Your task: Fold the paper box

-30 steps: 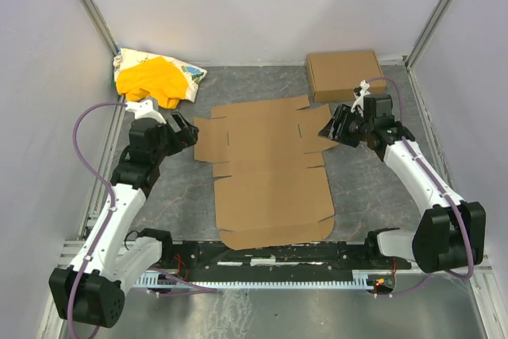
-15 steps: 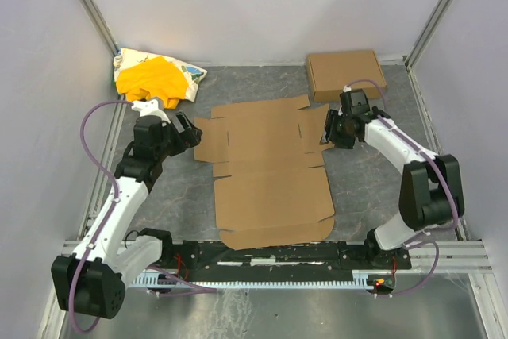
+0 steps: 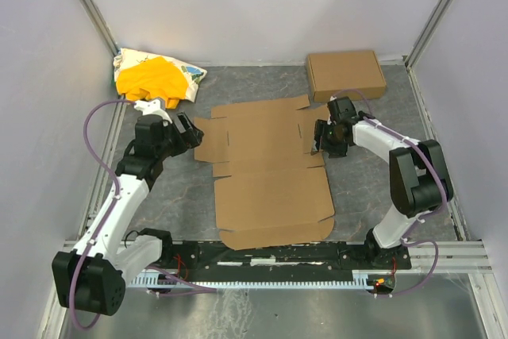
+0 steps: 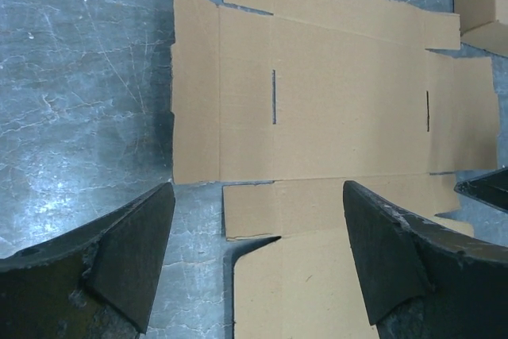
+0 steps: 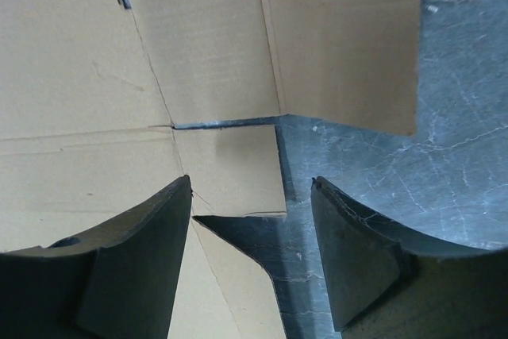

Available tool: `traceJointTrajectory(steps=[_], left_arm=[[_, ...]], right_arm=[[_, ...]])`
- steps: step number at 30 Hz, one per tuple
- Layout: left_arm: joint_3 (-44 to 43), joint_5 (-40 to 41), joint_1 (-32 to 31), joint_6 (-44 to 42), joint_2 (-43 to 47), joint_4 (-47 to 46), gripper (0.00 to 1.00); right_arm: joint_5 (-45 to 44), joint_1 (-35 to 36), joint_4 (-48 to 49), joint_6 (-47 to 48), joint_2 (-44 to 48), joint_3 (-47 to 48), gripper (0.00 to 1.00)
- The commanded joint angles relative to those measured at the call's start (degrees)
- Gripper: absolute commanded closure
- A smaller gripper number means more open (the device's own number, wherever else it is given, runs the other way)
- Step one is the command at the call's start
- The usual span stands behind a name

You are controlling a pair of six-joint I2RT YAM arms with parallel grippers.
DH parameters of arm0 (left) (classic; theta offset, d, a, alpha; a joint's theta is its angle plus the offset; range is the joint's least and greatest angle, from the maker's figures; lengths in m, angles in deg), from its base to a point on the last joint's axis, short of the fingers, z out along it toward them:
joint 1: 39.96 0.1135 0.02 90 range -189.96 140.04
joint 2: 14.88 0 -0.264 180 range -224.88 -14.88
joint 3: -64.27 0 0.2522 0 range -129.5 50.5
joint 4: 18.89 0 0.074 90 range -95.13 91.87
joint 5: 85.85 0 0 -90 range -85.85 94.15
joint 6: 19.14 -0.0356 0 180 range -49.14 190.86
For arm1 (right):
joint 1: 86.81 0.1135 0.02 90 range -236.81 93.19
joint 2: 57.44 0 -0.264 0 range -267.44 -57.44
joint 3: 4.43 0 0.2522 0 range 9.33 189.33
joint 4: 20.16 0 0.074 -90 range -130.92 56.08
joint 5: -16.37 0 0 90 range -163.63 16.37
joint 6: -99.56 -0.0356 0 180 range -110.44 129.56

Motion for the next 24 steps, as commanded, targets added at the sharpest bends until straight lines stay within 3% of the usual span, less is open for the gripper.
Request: traceJointTrajectory(steps=[1,6,14,24], left_arm=[[-1.9,-5.5,-0.1,1.7,-0.8,-2.2,0.09],[1.7,-17.6,-3.8,6.5,-3.0,-10.3,0.2],[4.5,2.9,-23.9,8.7,-8.7,-8.7,0.28],[4.9,4.1,-27.9,9.4,-22.2,-10.3,0.31]], right_arm=[[0.4,0.7,2.8,0.4,-0.4,-1.3,0.3],[0.4,2.0,3.4,0.1,-1.2,-2.0,0.29],[1.8,3.5,4.5,0.3,-2.5,-2.6,0.3],[3.8,4.2,4.9,-0.4,-0.6,-2.2,0.34]])
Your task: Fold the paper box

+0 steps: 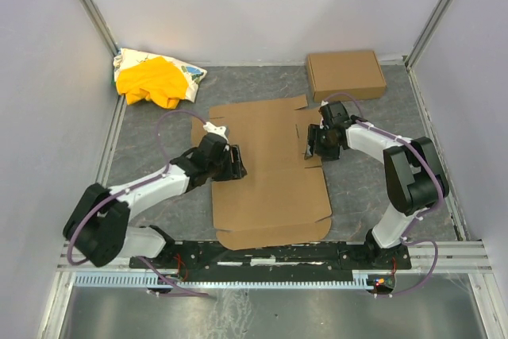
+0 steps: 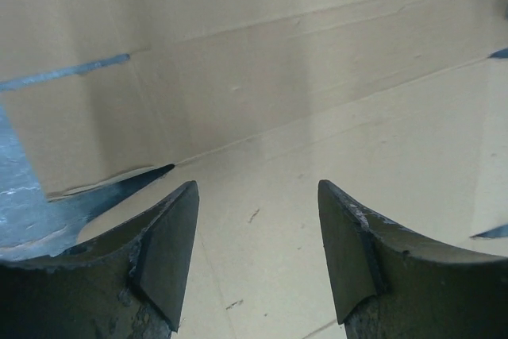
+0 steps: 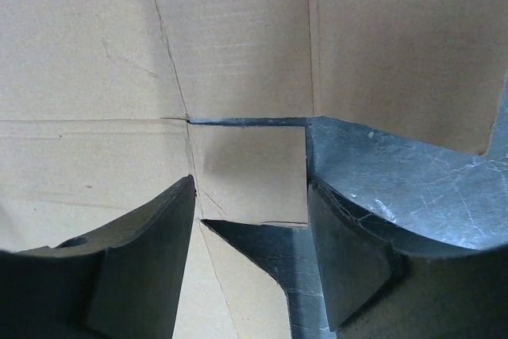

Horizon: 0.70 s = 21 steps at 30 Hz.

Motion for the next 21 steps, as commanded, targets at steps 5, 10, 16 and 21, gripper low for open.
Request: traceJointTrajectory(steps=[5,10,16,21], left_arm=[[-0.6,2.9,-2.9,1.9,-9.6,-2.7,0.33],[-0.7,2.9,-3.5,2.1,-12.4,-3.4,0.33],[-0.8,2.7,-4.0,2.2,-15.3,-3.6,0.34],[-0.5,2.6,-4.2,2.5,-15.9,-3.8,0.34]], right_arm=[[3.6,1.5,1.1,-0.6,3.5,0.4,0.35],[4.4,2.7,1.1,-1.2,6.3,0.7,0.36],[4.7,4.2,0.5,-1.1,6.6,2.7,0.36],[4.5,6.5,1.4,-1.7,4.7,3.5,0.37]])
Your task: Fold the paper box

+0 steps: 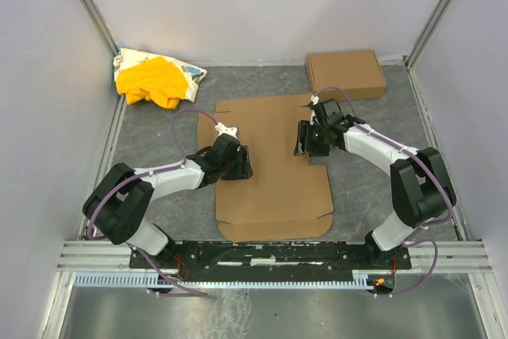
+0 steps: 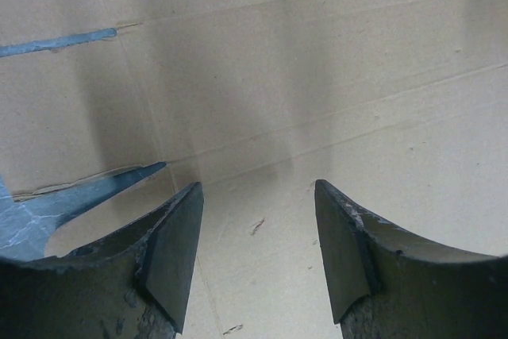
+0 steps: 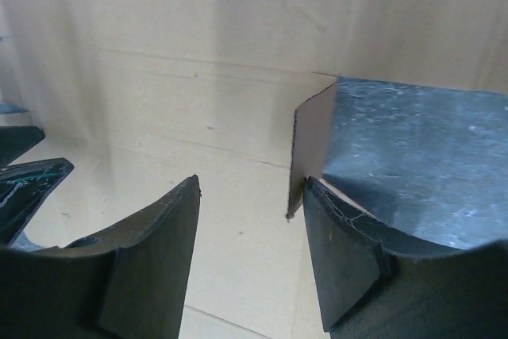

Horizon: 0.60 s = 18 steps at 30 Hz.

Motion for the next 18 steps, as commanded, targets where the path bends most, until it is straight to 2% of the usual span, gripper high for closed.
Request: traceJointTrajectory(steps=[1,10,18], left_arm=[[1.7,-0.8,-0.7,2.1,-3.2,2.2,0.34],[2.2,-0.8,-0.8,2.0,-3.1,2.3,0.35],[-0.3,2.2,-0.7,1.6,3.2,7.7,0.34]], right_arm=[[1.5,2.4,1.6,-1.2,-1.6,2.5,0.38],[-2.1,5.2,1.4,-2.1,-6.8,4.3,0.4],[-8.5,5.3,-2.7,-1.1,-1.5,4.1,0.41]])
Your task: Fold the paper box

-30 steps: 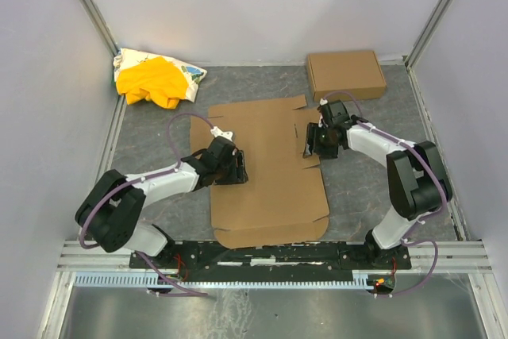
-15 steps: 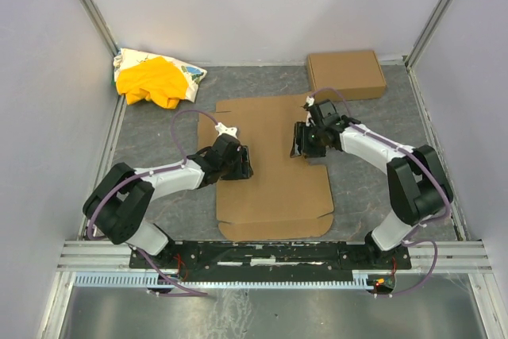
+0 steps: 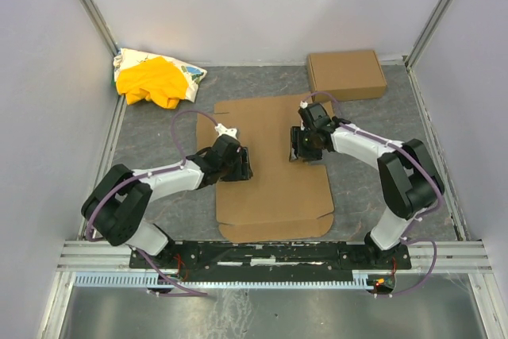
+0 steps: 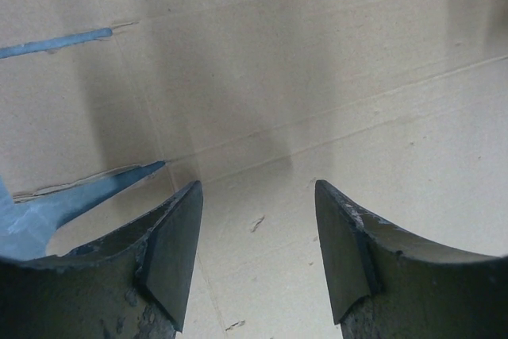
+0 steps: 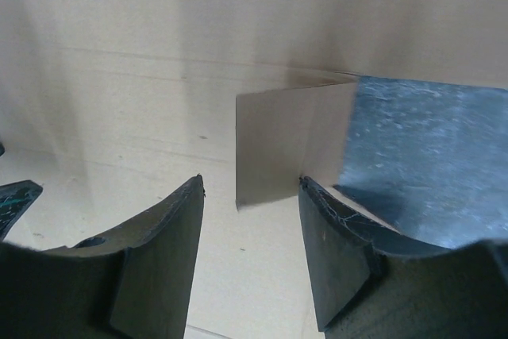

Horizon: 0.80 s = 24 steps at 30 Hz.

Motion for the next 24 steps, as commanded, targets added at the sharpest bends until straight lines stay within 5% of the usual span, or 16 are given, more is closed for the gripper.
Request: traceJointTrajectory(steps=[1,14,24], left_arm=[[-1.1,2.5,-0.4,1.2,4.3,9.2,0.32],[-6.0,14.4,0.0,1.9,17.6,24.0,0.22],[3.1,10.9,7.1,5.0,15.7,18.1,0.22]], right_arm=[[-6.3,0.2,-3.8,1.1,5.5,2.3,0.4],[-10.8,0.2,-5.2,4.4,6.7,1.7,0.33],[-10.0,0.2,-2.6,3.9,3.2,2.2,0.36]])
